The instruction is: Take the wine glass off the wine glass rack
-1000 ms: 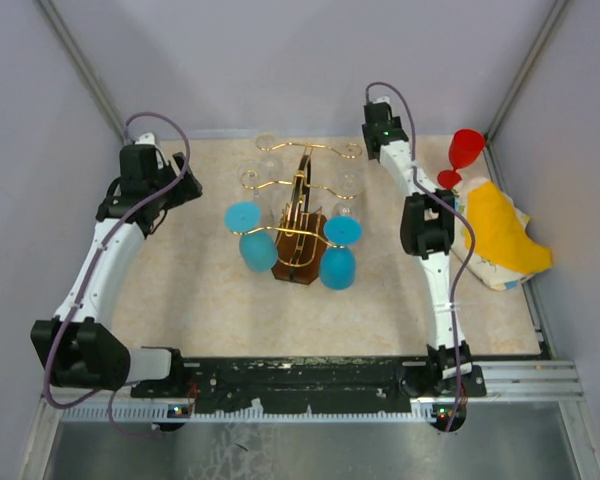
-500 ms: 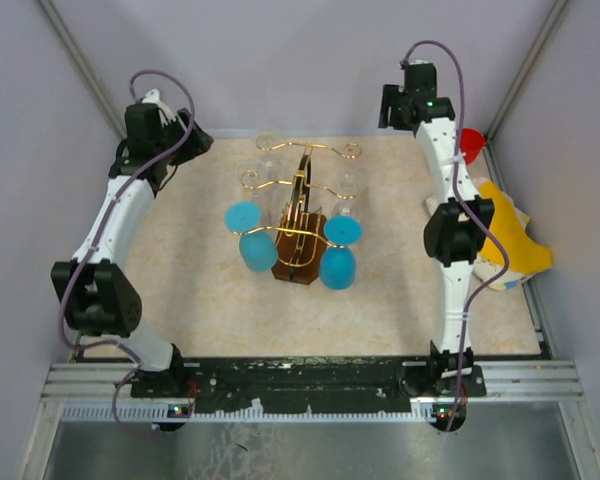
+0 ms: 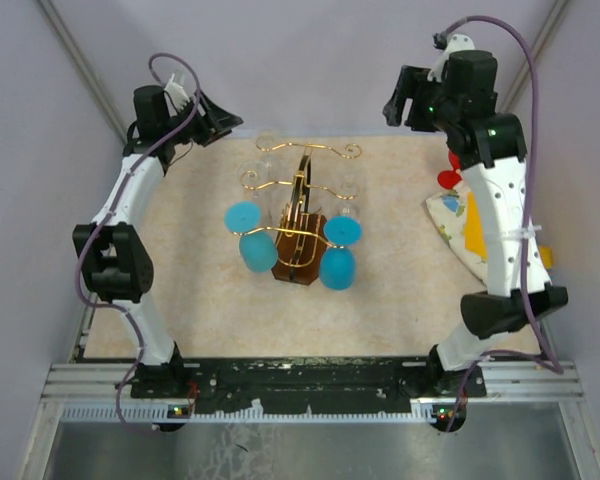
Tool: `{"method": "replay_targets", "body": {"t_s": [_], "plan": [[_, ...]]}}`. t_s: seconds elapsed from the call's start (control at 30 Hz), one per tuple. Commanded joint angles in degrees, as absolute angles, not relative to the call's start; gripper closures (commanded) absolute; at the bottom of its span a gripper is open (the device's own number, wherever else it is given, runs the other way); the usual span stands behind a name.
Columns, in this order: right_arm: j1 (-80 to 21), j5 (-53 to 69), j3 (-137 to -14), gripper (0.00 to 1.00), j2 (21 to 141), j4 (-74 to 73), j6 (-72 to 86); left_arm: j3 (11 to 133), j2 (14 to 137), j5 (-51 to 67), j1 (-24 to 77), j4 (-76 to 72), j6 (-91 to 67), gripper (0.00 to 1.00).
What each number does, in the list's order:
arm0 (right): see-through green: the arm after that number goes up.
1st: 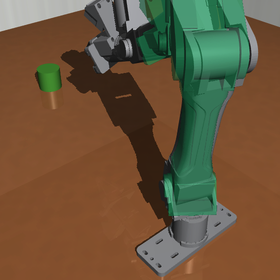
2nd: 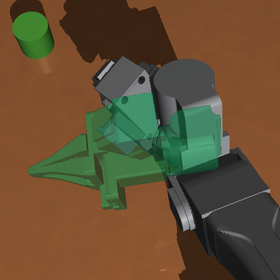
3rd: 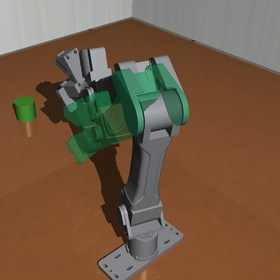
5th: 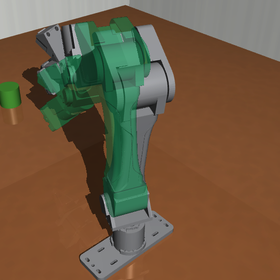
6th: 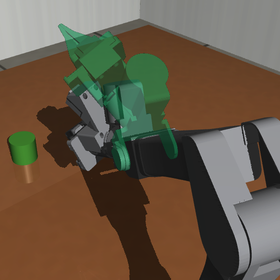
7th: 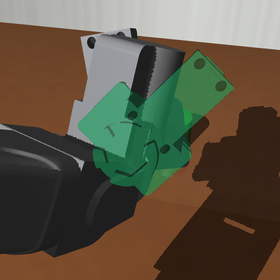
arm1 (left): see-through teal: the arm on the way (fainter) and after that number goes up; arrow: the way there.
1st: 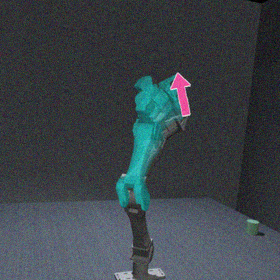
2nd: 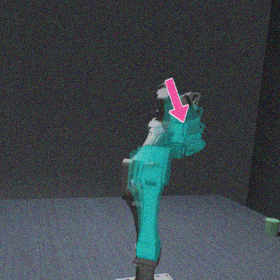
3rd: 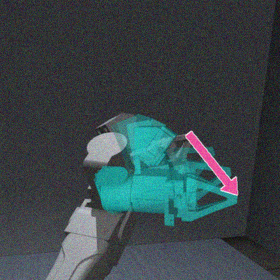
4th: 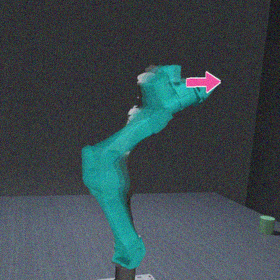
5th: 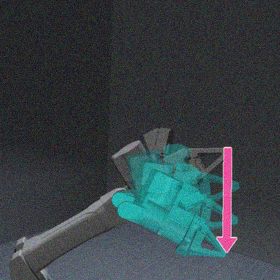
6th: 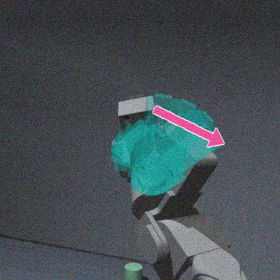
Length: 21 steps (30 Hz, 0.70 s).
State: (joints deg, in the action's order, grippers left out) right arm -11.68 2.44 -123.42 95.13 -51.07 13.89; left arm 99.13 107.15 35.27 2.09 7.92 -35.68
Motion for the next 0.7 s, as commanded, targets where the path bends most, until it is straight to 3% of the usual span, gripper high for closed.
{"method": "replay_targets", "body": {"t_s": [0.0,0.67], "plan": [[-12.12,4.42,-118.50,0.28,89.03,-51.18,16.04,103.51,109.90,44.35,2.22,3.58,-40.94,0.33],[-12.04,8.29,-110.72,0.24,79.95,-48.78,17.50,110.83,115.62,41.62,7.95,11.93,-37.40,0.32]]}}
